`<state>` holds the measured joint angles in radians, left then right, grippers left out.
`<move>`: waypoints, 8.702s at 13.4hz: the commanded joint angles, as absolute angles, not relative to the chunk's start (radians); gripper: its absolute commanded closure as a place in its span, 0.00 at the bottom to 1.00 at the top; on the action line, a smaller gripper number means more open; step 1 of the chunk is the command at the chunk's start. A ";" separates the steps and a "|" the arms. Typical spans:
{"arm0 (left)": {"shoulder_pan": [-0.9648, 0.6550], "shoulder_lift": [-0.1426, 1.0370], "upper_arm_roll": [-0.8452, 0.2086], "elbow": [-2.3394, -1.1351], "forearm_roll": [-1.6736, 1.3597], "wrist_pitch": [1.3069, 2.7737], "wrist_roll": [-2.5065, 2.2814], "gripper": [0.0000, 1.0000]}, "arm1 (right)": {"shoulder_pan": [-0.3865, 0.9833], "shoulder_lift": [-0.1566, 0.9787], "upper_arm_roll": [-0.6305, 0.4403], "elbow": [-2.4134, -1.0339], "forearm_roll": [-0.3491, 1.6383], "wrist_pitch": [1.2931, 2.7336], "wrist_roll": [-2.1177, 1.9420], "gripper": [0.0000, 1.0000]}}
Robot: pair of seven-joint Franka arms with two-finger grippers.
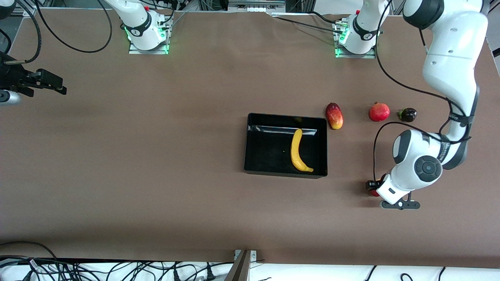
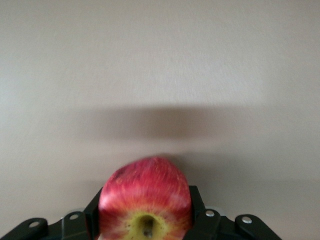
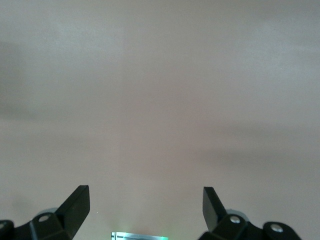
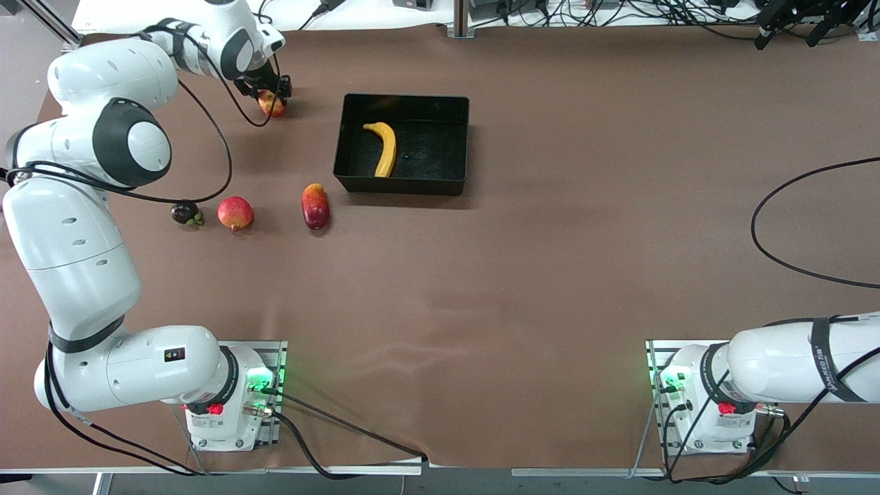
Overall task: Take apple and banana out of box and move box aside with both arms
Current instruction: 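Lower the red apple onto the table and open the left gripper, then move the left gripper back over the yellow banana in the tray, then grasp the yellow banana with the left gripper and lift it, then carry the banana toward the apple while the right gripper reaches the tray, then lower the banana beside the apple while the right gripper grips the tray, then drag the tray with the right gripper while the left gripper withdraws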
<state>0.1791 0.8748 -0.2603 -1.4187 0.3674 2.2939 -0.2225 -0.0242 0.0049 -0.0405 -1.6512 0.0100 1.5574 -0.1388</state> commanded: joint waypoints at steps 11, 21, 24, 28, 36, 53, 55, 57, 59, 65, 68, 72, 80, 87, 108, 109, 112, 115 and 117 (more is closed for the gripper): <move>0.131 0.738 -0.258 -1.419 0.356 2.039 -0.233 0.00 | -0.032 -0.006 -0.040 -1.660 0.032 1.546 -0.158 0.00; -0.247 0.682 -0.250 -1.425 0.176 2.000 -0.892 0.00 | -0.034 -0.006 -0.041 -1.660 0.032 1.546 -0.181 0.00; -0.268 0.728 -0.252 -1.446 0.175 2.051 -0.983 0.00 | -0.034 -0.006 -0.041 -1.660 0.032 1.546 -0.181 0.00; -0.270 0.778 -0.252 -1.476 0.189 2.097 -1.016 0.00 | -0.034 -0.006 -0.044 -1.660 0.032 1.546 -0.181 0.00; -0.268 0.788 -0.262 -1.559 0.198 2.169 -0.968 0.13 | -0.034 -0.006 -0.048 -1.660 0.032 1.546 -0.183 0.00; -0.167 0.666 -0.351 -1.365 0.169 1.774 -0.870 1.00 | -0.034 -0.006 -0.048 -1.660 0.032 1.542 -0.183 0.00; -0.117 0.620 -0.348 -1.362 0.127 1.740 -0.766 1.00 | -0.034 -0.006 -0.048 -1.661 0.032 1.539 -0.183 0.00; -0.036 0.589 -0.350 -1.362 0.127 1.701 -0.640 1.00 | -0.032 -0.006 -0.046 -1.660 0.032 1.539 -0.181 0.00; 0.049 0.588 -0.348 -1.364 0.143 1.689 -0.475 1.00 | -0.028 0.006 -0.037 -1.657 0.032 1.472 -0.181 0.00; 0.210 0.633 -0.267 -1.370 0.192 1.803 -0.079 1.00 | 0.065 0.115 -0.034 -1.573 0.091 1.454 -0.181 0.00; 0.256 0.692 -0.265 -1.367 0.224 1.910 -0.048 1.00 | 0.197 0.231 -0.032 -1.511 0.100 1.515 -0.125 0.00; 0.296 0.778 -0.265 -1.365 0.279 2.107 -0.048 1.00 | 0.383 0.336 -0.031 -1.479 0.104 1.664 0.116 0.00; 0.301 0.946 -0.232 -1.367 0.376 2.351 -0.049 1.00 | 0.688 0.590 -0.020 -1.474 0.126 2.110 0.618 0.00; 0.291 0.921 -0.222 -1.365 0.379 2.335 -0.051 0.36 | 0.776 0.761 -0.020 -1.474 0.130 2.372 0.738 0.96; -0.011 0.112 -0.005 -1.570 0.045 1.638 -0.031 0.00 | 0.364 0.236 -0.443 -1.951 0.264 1.976 -0.241 1.00; -0.009 0.076 -0.002 -1.597 0.043 1.637 -0.002 0.00 | 0.329 0.238 -0.462 -1.966 0.267 1.971 -0.309 1.00; -0.015 0.019 0.002 -1.632 0.020 1.632 0.003 0.00 | 0.226 0.251 -0.471 -2.040 0.267 2.032 -0.417 1.00; -0.028 0.005 -0.002 -1.621 -0.009 1.628 -0.002 0.00 | 0.209 0.268 -0.471 -2.138 0.267 2.230 -0.495 1.00; -0.032 -0.008 0.000 -1.594 -0.041 1.600 -0.011 0.00 | 0.190 0.278 -0.471 -2.174 0.267 2.295 -0.514 1.00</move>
